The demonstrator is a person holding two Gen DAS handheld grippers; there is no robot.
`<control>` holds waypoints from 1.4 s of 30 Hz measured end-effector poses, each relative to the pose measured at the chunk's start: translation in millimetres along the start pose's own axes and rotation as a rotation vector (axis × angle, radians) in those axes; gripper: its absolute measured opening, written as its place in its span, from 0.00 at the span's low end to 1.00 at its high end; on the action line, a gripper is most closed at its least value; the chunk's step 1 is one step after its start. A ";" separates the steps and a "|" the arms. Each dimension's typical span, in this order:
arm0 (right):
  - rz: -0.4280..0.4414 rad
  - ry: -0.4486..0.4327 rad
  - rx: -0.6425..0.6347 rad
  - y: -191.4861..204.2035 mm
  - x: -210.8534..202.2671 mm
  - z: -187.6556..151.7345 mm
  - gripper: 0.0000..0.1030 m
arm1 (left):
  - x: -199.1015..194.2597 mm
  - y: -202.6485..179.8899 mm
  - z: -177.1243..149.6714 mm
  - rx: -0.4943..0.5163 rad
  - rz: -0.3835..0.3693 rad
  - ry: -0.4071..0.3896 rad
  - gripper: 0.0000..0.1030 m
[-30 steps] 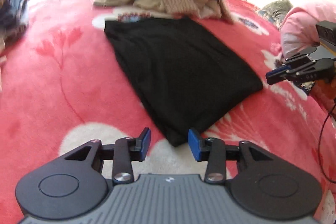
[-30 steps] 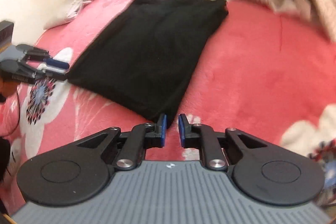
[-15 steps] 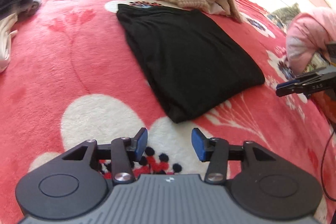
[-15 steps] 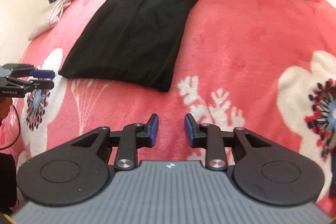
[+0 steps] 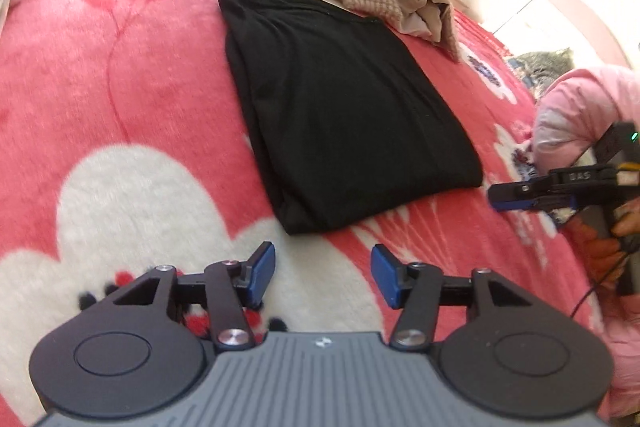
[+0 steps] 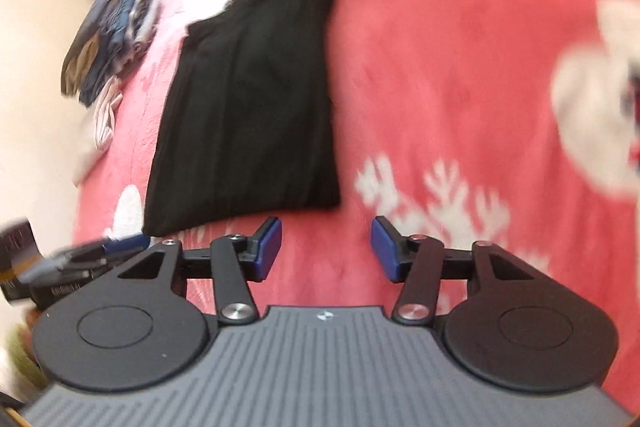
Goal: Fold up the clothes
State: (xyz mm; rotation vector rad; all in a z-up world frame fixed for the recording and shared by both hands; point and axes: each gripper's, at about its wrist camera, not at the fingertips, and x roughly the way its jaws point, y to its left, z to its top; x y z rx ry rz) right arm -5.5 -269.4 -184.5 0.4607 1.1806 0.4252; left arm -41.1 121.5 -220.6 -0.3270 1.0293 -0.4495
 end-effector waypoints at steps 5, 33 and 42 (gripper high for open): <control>0.049 -0.010 0.078 -8.9 1.0 -2.8 0.54 | 4.6 2.4 1.7 -0.031 -0.017 -0.011 0.54; -0.175 -0.232 -0.515 84.7 4.8 6.9 0.35 | 30.9 -67.6 38.8 0.245 0.428 0.049 0.53; -0.461 -0.262 -0.581 63.2 31.3 31.7 0.12 | 38.4 -67.4 40.3 0.252 0.456 0.082 0.55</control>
